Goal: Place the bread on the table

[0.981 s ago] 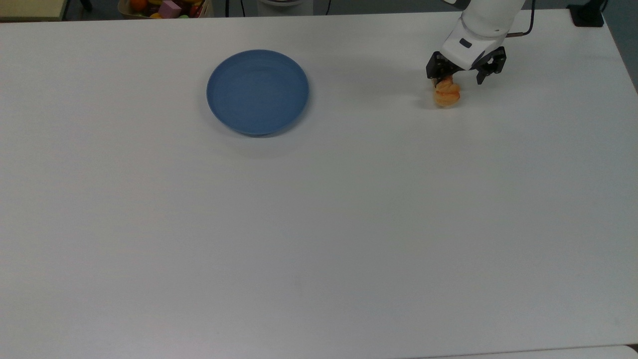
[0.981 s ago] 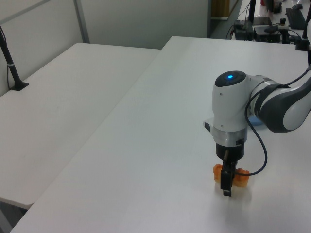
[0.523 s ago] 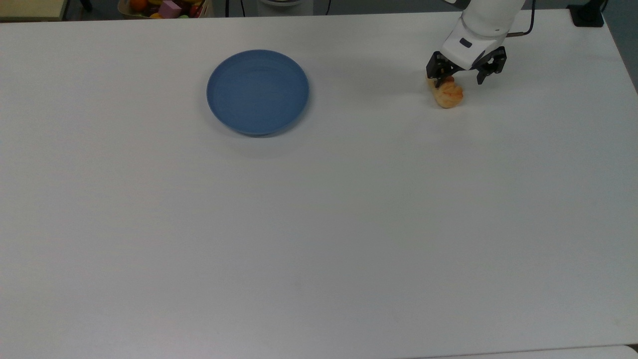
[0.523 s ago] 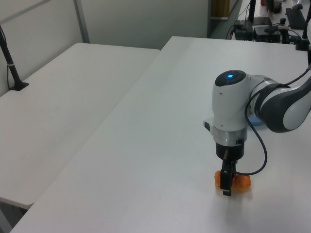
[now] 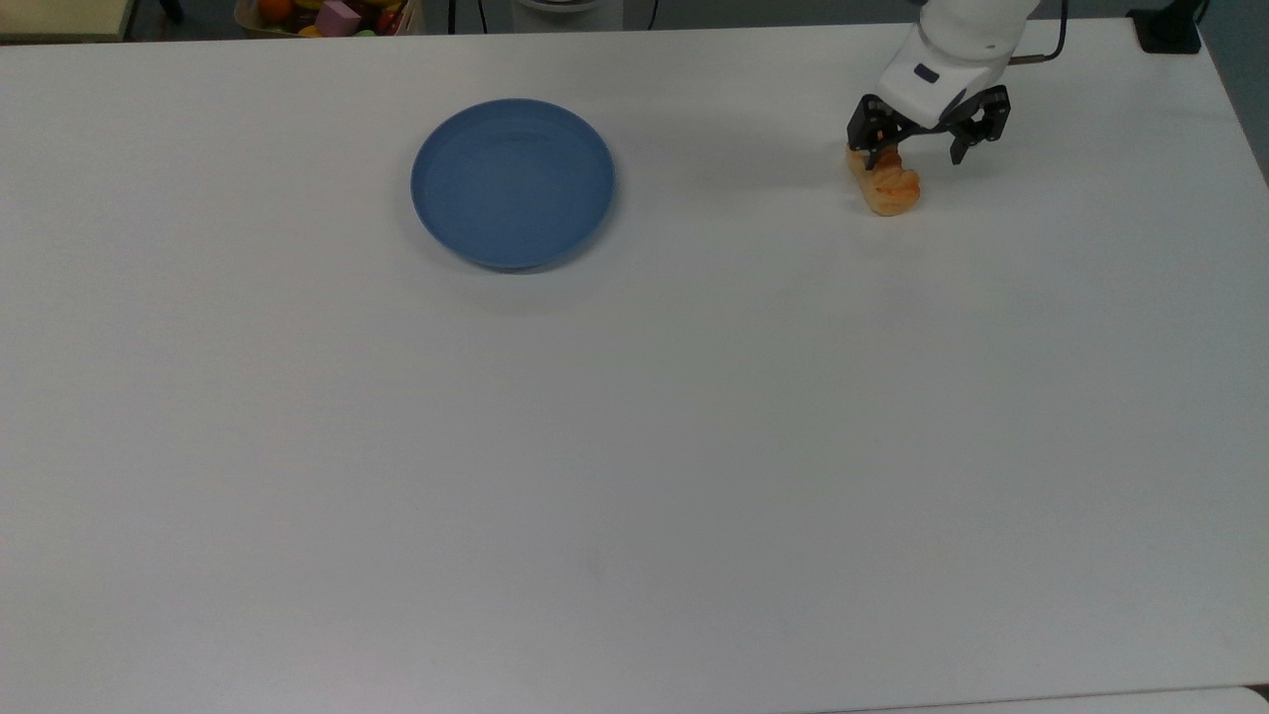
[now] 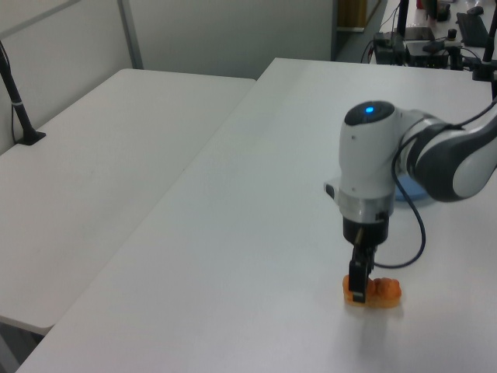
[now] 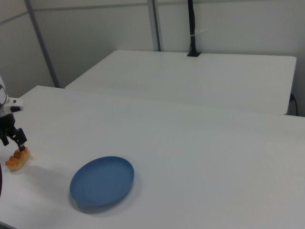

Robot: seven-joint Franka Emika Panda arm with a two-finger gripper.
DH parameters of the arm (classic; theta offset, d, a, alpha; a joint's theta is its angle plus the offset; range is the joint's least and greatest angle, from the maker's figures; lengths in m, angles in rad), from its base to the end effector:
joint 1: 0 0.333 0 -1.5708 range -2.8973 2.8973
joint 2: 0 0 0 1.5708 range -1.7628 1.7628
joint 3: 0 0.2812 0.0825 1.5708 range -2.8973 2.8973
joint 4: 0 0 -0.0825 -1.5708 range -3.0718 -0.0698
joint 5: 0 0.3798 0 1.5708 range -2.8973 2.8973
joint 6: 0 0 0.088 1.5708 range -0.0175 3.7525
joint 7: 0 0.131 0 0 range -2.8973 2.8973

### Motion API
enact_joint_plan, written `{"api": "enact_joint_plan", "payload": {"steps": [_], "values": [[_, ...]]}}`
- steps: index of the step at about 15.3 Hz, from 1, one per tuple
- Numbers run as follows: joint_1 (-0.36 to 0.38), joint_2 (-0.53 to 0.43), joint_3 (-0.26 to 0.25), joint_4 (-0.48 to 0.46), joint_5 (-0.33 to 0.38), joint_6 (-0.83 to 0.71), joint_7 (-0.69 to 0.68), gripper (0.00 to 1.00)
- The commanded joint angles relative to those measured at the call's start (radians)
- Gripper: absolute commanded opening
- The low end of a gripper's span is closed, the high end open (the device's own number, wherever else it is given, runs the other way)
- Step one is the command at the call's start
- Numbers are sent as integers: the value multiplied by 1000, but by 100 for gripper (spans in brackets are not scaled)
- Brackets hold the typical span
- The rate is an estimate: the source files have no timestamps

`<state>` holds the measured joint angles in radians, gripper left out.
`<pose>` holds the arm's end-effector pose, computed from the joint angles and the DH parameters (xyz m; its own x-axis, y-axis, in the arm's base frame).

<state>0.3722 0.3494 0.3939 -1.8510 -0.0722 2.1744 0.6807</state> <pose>0.4517 0.4175 0.2940 0.9935 0.1058 -0.0431 0.1032 -0.9930 -0.0580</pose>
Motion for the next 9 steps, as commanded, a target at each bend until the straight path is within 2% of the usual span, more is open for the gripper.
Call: {"api": "enact_joint_plan", "payload": {"steps": [1, 3, 4, 6, 9], "values": [[-56, -122, -3, 56, -9, -206, -39, 100], [-100, -145, -12, 128, 3, -321, -102, 100], [-113, -153, -36, 162, 3, -364, -112, 100], [-119, -180, -113, 208, 3, -422, -142, 100], [-163, -230, -199, 213, -11, -458, -261, 100]]}}
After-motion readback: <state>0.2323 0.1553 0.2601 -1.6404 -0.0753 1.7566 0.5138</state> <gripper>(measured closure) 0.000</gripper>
